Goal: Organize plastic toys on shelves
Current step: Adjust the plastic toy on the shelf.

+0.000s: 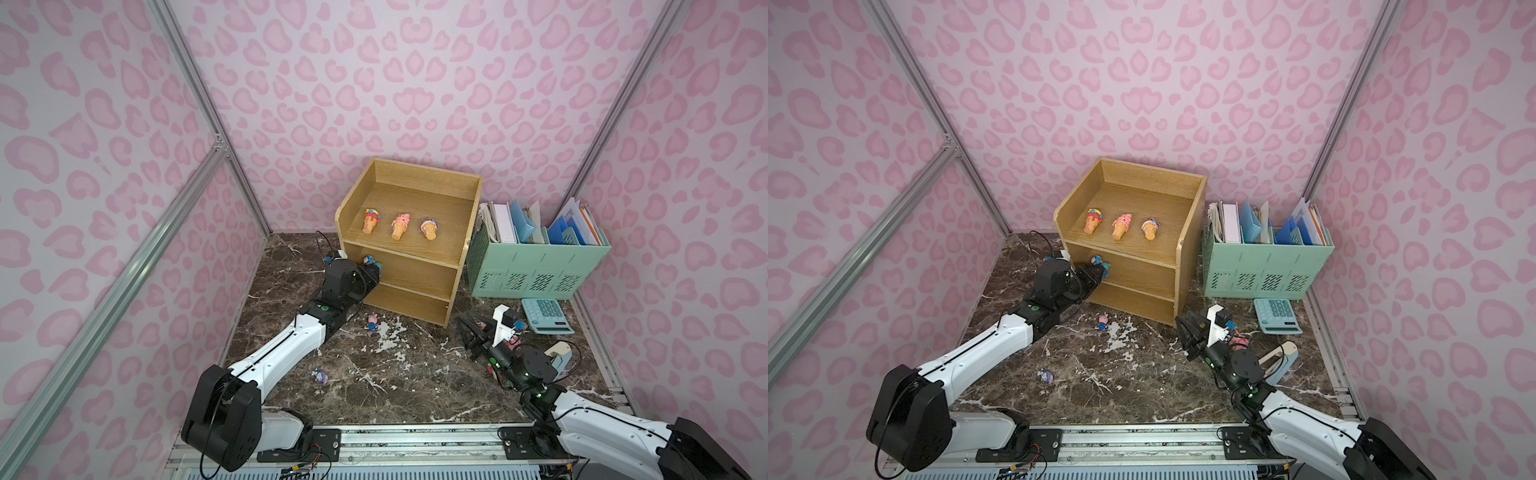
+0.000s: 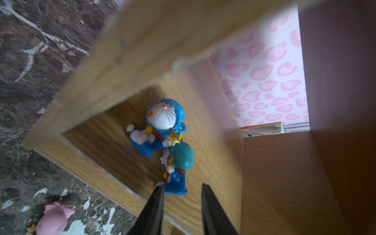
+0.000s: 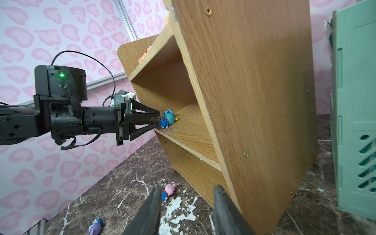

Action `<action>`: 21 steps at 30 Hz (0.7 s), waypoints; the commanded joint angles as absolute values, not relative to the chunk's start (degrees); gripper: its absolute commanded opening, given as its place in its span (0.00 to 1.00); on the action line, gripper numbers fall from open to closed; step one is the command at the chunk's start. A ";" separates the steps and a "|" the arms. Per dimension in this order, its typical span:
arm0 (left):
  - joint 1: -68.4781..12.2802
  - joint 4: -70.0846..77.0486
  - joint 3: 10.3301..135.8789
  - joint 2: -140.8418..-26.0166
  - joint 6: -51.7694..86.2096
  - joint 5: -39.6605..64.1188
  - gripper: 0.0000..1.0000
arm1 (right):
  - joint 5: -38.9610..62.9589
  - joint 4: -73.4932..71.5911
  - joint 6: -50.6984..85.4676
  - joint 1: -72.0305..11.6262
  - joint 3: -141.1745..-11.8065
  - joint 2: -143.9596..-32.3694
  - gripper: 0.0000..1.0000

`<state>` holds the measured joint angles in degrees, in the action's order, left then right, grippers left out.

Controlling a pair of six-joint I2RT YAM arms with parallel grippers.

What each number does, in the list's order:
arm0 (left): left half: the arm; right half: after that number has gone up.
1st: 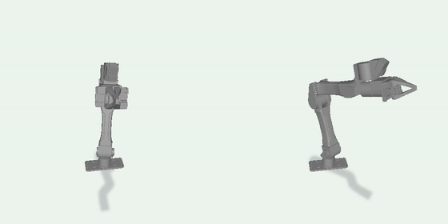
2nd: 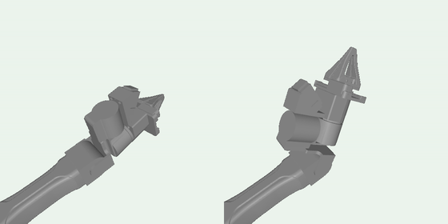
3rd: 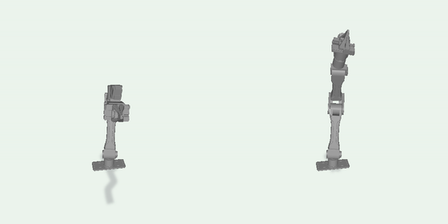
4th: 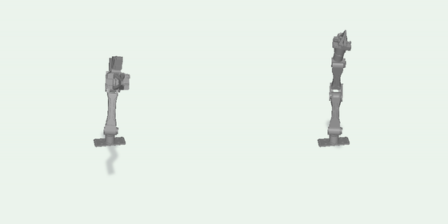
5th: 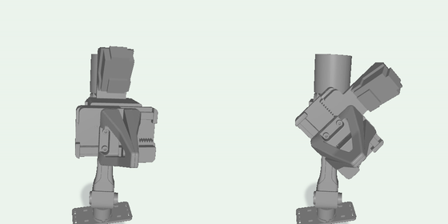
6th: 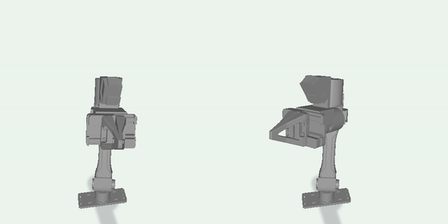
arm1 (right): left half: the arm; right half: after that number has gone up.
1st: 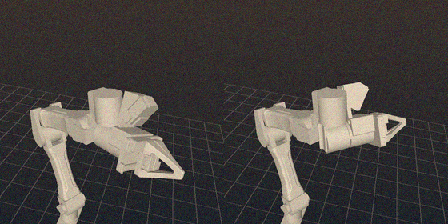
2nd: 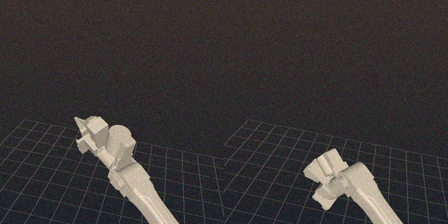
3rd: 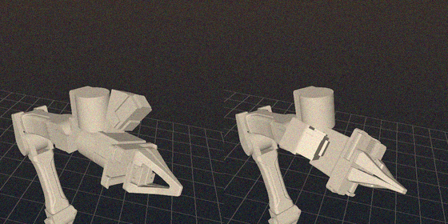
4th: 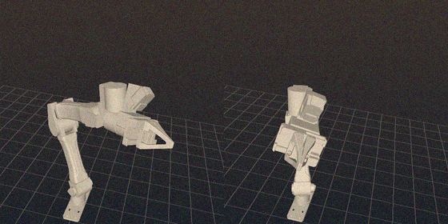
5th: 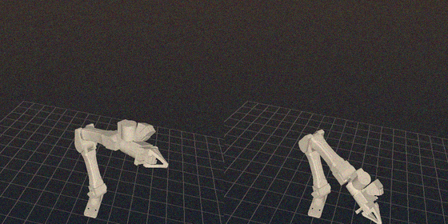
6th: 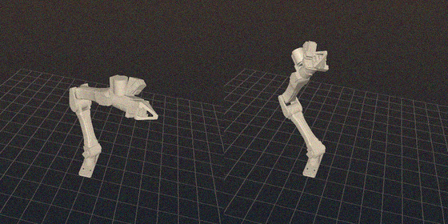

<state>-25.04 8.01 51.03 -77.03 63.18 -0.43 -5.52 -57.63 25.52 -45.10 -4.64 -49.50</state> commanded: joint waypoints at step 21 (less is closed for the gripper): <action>-26.81 5.89 53.39 -80.43 56.96 -5.47 0.34 | -5.27 -58.18 26.44 -44.12 -3.86 -46.79 0.44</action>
